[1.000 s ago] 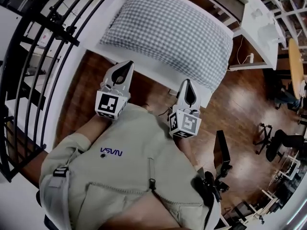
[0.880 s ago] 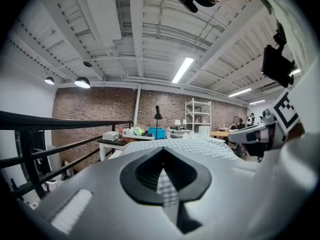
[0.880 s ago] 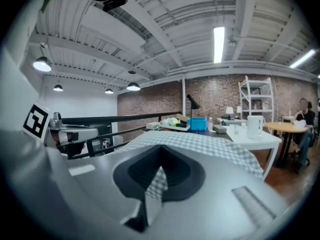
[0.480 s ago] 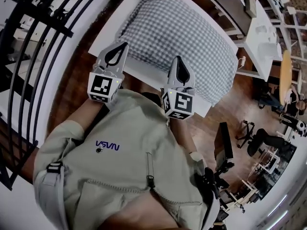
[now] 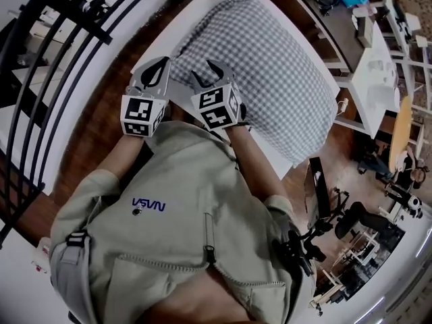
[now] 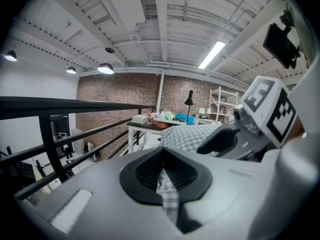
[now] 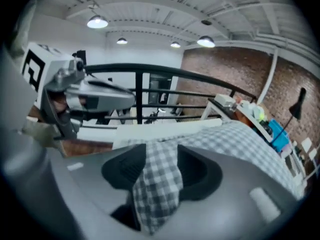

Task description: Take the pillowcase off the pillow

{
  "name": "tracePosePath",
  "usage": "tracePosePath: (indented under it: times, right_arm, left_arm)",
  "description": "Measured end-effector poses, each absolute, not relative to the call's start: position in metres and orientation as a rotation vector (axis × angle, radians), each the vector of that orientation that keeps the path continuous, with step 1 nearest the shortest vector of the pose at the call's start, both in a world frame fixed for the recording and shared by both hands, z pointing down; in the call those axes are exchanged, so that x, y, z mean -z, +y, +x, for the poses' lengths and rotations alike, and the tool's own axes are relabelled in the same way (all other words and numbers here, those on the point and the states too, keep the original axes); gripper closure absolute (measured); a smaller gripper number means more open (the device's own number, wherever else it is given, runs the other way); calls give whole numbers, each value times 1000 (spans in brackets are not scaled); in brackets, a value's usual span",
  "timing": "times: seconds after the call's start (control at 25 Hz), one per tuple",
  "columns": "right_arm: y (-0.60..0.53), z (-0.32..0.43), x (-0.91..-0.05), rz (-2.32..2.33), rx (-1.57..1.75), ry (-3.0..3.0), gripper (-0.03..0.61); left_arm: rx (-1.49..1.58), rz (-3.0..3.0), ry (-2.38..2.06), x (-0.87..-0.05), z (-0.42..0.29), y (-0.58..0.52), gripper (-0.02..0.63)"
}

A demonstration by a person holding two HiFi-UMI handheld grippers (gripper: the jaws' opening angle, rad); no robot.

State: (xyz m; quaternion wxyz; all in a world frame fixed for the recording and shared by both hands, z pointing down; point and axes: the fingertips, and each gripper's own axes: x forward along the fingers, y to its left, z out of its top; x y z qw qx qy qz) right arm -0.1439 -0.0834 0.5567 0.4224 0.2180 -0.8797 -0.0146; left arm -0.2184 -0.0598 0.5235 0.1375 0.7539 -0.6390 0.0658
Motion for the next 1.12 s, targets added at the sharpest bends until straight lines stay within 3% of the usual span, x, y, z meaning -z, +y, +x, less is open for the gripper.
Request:
tracePosePath:
  times: [0.12,0.2,0.24,0.6,0.88,1.12]
  right_arm:
    - [-83,-140,-604,415,134,-2006,384]
    - [-78,-133,-613,392,173,-1963,538]
    - [-75,-130,-610,395,177,-1973,563]
    - [-48,-102,-556,428,67,-2149,572]
    - [-35,-55,-562,486,-71,-2138,572]
    - [-44,-38,-576,547,-125,-2094,572]
  left_arm:
    - [-217,2124,-1862,-535,-229,-59,609]
    - [-219,2097,-1879,-540,-235,-57,609]
    - [-221,2084,-1884,-542,-238,-57,609]
    - [-306,2093,-1738,-575,-232,-73,609]
    - [-437,2270,-1268,-607,-172,-76,605]
    - [-457,2350,-916,-619,-115,-56,411]
